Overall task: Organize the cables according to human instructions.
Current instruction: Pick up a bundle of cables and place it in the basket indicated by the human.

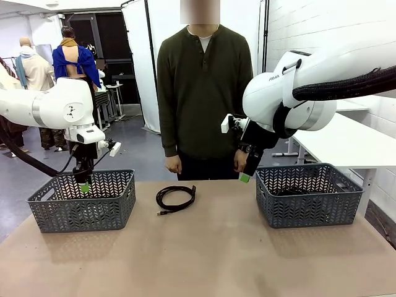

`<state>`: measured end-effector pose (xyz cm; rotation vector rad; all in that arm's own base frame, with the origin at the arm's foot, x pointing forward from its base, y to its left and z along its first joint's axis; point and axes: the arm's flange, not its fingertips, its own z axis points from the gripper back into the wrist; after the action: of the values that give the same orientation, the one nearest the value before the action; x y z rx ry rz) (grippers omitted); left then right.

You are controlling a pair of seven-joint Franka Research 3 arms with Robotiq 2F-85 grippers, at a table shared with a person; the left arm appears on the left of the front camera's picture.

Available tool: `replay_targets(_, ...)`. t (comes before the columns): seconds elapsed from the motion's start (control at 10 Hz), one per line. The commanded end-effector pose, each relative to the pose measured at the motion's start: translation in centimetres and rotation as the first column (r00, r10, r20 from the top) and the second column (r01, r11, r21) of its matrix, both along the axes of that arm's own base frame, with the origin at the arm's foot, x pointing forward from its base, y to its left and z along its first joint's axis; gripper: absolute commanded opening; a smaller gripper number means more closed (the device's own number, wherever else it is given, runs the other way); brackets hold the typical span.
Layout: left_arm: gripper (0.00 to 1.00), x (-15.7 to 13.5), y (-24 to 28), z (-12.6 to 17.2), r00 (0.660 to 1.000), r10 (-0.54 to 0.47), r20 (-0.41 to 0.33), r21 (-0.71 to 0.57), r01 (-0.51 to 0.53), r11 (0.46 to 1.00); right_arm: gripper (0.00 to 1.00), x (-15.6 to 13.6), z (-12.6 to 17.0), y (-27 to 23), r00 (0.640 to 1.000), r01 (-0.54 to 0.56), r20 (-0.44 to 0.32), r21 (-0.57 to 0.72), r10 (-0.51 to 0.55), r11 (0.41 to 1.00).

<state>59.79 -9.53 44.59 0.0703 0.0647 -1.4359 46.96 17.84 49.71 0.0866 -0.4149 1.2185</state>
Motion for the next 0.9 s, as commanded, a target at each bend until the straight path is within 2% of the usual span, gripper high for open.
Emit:
replay_targets(0.0, 1.0, 0.7, 0.3, 0.5, 1.0, -0.003, 0.03, -0.003, 0.003, 1.0, 1.0, -0.1, -0.1, -0.1, 1.0, 0.002, -0.001, 0.0, -0.002, 1.0)
replay_targets(0.7, 1.0, 0.8, -0.4, 2.1, 0.999, -0.009, 0.039, -0.016, 0.009, 1.0, 1.0, -0.1, -0.1, -0.1, 1.0, 0.002, -0.001, 0.0, -0.002, 1.0)
replay_targets(0.8, 1.0, 1.0, -0.4, 2.4, 1.0, 0.015, 0.014, -0.041, -0.015, 0.999, 1.0, -0.1, -0.1, -0.1, 1.0, 0.002, -0.001, 0.0, -0.002, 1.0)
